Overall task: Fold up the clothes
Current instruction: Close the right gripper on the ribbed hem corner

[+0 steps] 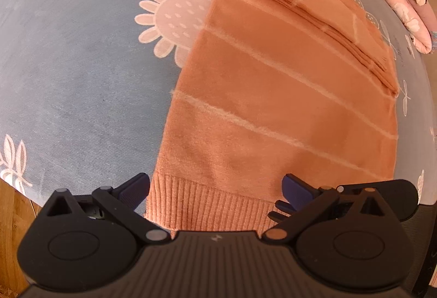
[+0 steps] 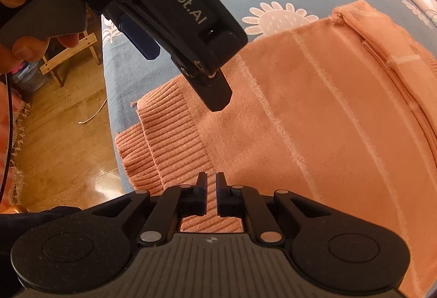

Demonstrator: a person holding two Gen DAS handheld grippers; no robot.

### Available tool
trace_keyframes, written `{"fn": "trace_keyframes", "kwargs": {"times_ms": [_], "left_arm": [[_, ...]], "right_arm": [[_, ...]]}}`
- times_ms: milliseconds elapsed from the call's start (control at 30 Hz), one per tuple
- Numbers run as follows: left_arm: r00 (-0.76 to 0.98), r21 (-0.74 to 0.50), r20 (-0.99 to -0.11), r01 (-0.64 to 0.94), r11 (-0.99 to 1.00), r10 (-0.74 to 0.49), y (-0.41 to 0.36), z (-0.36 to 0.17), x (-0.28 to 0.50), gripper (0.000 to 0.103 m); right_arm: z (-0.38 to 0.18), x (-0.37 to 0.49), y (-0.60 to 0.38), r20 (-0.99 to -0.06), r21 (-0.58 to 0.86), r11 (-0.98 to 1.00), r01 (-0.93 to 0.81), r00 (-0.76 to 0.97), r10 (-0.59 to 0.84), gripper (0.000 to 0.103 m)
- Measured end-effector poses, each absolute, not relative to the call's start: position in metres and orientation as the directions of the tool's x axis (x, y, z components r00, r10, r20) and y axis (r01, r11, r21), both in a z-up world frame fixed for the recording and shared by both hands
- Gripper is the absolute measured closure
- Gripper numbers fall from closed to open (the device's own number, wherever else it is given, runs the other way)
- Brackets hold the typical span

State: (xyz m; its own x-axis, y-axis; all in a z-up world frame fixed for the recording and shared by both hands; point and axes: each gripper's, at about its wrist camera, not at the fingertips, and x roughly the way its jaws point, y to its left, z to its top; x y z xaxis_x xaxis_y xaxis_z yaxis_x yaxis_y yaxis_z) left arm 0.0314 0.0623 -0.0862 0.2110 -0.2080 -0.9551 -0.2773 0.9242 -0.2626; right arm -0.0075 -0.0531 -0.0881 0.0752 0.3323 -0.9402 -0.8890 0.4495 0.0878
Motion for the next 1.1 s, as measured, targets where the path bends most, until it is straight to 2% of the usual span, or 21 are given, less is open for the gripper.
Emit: {"fn": "trace_keyframes", "kwargs": {"times_ms": [267, 367, 500, 600, 667, 900, 1000, 1100], "left_arm": [[0.158, -0.232, -0.967, -0.206, 0.951, -0.202, 0.044, -0.088, 0.031, 0.001], [0.122, -0.246, -0.966, -0.18, 0.953, -0.226, 0.044, -0.091, 0.04, 0.001], [0.125, -0.21, -0.973, -0.125, 0.97, -0.195, 0.045, -0.092, 0.052, 0.001], [0.176, -0.19, -0.968, -0.046, 0.981, -0.179, 0.042, -0.088, 0.049, 0.001], [0.163, -0.199, -0.968, -0.019, 0.98, -0.193, 0.043, -0.092, 0.045, 0.001], [0.16, -0.209, -0.966, -0.032, 0.977, -0.202, 0.063, -0.094, 0.028, 0.001], [0.173, -0.223, -0.962, -0.062, 0.973, -0.209, 0.073, -0.09, 0.024, 0.001], [0.193, -0.221, -0.96, -0.084, 0.972, -0.202, 0.081, -0.083, 0.02, 0.001]], "right_arm": [[-0.085, -0.001, -0.061, -0.94, 0.12, 0.448, -0.886, 0.043, 0.337, 0.092], [-0.087, -0.004, -0.06, -0.945, 0.108, 0.45, -0.886, 0.049, 0.324, 0.092], [-0.087, -0.013, -0.052, -0.949, 0.079, 0.461, -0.884, 0.075, 0.305, 0.091], [-0.088, -0.022, -0.046, -0.951, 0.068, 0.461, -0.885, 0.083, 0.299, 0.083], [-0.089, -0.03, -0.04, -0.953, 0.057, 0.447, -0.893, 0.084, 0.29, 0.083], [-0.097, -0.06, -0.019, -0.961, 0.053, 0.377, -0.925, 0.056, 0.272, 0.081], [-0.099, -0.074, -0.013, -0.964, 0.034, 0.324, -0.945, 0.054, 0.259, 0.075], [-0.1, -0.088, -0.01, -0.969, -0.005, 0.279, -0.96, 0.073, 0.236, 0.075]]}}
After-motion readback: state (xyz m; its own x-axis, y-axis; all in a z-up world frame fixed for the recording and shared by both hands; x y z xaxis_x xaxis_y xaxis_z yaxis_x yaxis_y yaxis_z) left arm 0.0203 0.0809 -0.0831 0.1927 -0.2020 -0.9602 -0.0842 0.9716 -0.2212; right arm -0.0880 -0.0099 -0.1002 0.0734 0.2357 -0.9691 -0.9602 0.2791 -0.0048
